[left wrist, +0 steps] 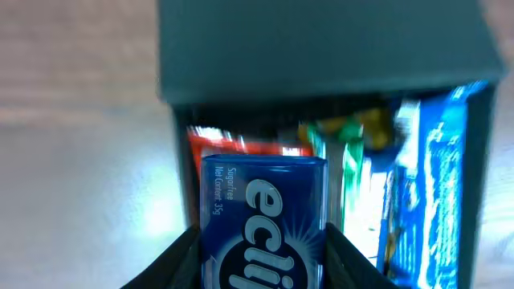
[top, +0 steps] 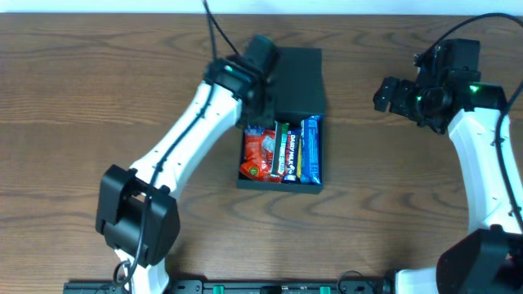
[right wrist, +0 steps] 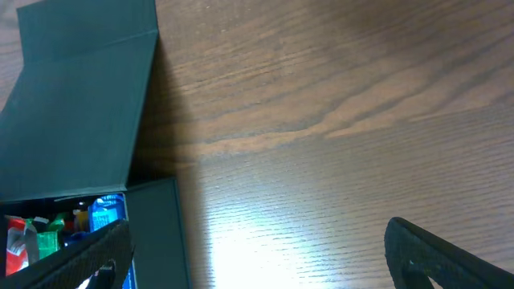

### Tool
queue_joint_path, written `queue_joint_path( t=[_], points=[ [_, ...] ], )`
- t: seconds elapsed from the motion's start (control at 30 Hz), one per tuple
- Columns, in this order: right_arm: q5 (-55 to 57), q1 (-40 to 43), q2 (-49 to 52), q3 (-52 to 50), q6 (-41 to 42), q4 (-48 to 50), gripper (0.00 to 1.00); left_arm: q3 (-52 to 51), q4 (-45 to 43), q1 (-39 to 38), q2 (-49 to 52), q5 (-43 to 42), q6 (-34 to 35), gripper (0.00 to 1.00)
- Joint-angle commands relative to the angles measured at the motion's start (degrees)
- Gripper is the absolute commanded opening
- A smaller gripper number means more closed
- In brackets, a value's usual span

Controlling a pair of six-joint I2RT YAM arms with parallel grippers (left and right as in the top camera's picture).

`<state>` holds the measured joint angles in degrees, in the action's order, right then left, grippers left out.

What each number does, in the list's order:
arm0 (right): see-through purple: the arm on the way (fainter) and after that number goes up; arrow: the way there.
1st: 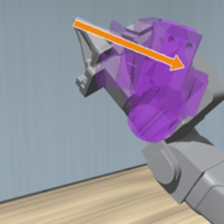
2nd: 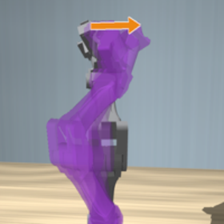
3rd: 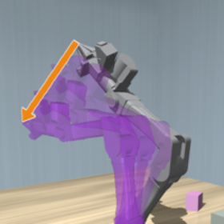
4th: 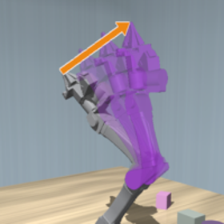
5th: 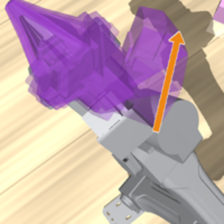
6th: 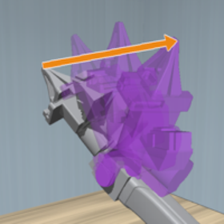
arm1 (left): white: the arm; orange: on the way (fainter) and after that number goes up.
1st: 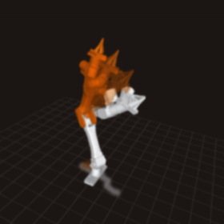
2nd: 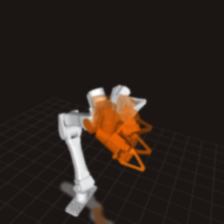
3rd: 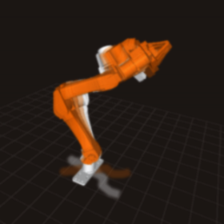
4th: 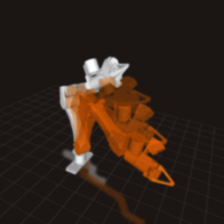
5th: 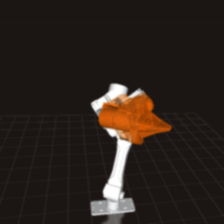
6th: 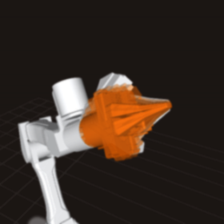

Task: Pack container
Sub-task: 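Lower the Eclipse tin into the box's left side and release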

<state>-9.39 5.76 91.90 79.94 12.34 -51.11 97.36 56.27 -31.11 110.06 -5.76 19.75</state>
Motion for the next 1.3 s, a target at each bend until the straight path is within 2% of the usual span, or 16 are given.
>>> queue_joint_path(
  t=[0.0, 0.33, 0.6, 0.63, 0.67, 0.7, 0.73, 0.87, 1.03, 1.1, 1.17, 1.23, 1.27],
  points=[
    [0.15, -0.55, 0.09, 0.94, -0.81, 0.11, 0.99, -3.50, 0.35, -0.79, 0.20, 1.86, 5.27, 0.06],
    [0.17, -0.55, 0.09, 0.94, -0.83, 0.11, 0.99, -11.76, -7.32, -3.96, 0.20, 2.60, 7.08, 0.06],
    [0.17, -0.55, 0.09, 0.94, -0.83, 0.11, 0.99, -12.92, -7.69, -4.90, 0.20, 6.19, 7.08, 0.06],
    [0.17, -0.55, 0.09, 0.94, -0.83, 0.11, 0.99, -13.07, -7.65, -4.90, 0.20, 6.19, 7.08, 0.12],
    [0.17, -0.55, 0.09, 0.94, -0.83, 0.11, 0.99, -13.20, -7.65, -4.90, 0.20, 6.19, 7.08, 0.24],
    [0.17, -0.55, 0.09, 0.94, -0.83, 0.11, 0.99, -13.22, -7.45, -4.90, 0.20, 6.19, 7.08, 0.48],
    [0.17, -0.55, 0.09, 0.94, -0.83, 0.11, 0.99, -13.22, -7.23, -4.90, 0.20, 6.19, 7.06, 0.54],
    [0.15, -0.55, 0.09, 0.94, -0.83, 0.11, 0.99, -13.20, -6.99, -4.87, -0.02, 6.16, 5.49, 0.58],
    [0.15, -0.55, 0.09, 0.94, -0.83, 0.11, 0.99, -11.19, -7.08, -4.70, -3.23, 6.40, 1.73, 0.51],
    [0.15, -0.55, 0.09, 0.94, -0.83, 0.11, 0.99, -9.81, -7.82, -4.09, -6.01, 7.85, 1.44, 0.51],
    [0.17, -0.55, 0.09, 0.94, -0.83, 0.11, 0.99, -9.03, -9.53, -2.89, -8.92, 10.60, 1.44, 0.56],
    [0.17, -0.55, 0.09, 0.94, -0.83, 0.11, 0.99, -9.01, -12.04, -1.22, -11.28, 12.63, 1.38, 0.65],
    [0.15, -0.55, 0.09, 0.94, -0.83, 0.11, 0.99, -9.01, -13.25, -0.24, -12.13, 13.20, 0.96, 0.66]
  ],
)
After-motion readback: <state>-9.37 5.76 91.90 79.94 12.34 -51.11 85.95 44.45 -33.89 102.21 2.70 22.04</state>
